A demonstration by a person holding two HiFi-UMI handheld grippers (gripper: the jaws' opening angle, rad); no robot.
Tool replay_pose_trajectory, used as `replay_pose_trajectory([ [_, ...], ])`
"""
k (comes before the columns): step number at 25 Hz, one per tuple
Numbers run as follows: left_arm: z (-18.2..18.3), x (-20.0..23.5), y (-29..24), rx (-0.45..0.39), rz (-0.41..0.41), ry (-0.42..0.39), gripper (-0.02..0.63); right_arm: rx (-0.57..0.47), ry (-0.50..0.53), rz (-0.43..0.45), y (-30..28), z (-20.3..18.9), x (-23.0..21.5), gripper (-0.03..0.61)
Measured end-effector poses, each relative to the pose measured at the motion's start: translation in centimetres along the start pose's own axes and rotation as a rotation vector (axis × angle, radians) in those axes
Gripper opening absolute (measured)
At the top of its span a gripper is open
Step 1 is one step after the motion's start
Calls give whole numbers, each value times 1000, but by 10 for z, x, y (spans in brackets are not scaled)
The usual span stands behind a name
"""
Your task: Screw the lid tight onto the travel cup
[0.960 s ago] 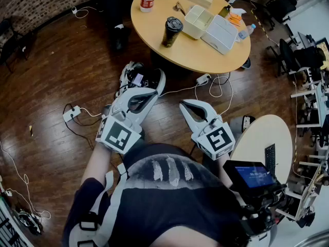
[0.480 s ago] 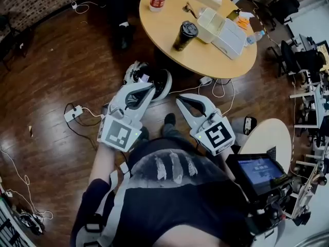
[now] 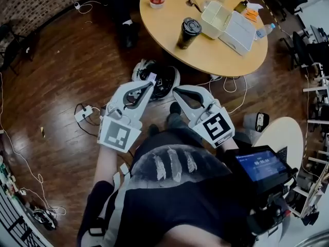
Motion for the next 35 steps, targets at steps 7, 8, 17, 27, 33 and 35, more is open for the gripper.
replay_pose_trajectory([
  [7, 8, 14, -68, 53, -2, 12, 3, 18, -89, -7, -6, -43, -71, 6],
  [8, 9, 16, -77, 62, -5, 10, 3, 18, -106, -12, -7, -50, -80, 6],
  [17, 12, 44, -160, 156, 56, 100, 3, 58, -168, 5, -10, -108, -162, 6],
  [27, -23, 64, -238, 344, 35, 178, 235, 160, -163, 45, -32, -155, -227, 8],
  [33, -50, 81, -269, 405, -45, 244, 296, 202, -186, 86, -56, -167, -237, 188],
  [35, -57, 87, -275, 404, -68, 246, 296, 229, -195, 84, -67, -176, -239, 239],
])
Point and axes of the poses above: the fingertips, and each gripper's own axes: y backward along the fingers, x to its left, z out of its top, the point moved 7 cm from there along y, backward along the fingers, and after that the axes turned 7 degrees about y, right-handed, at the moved point
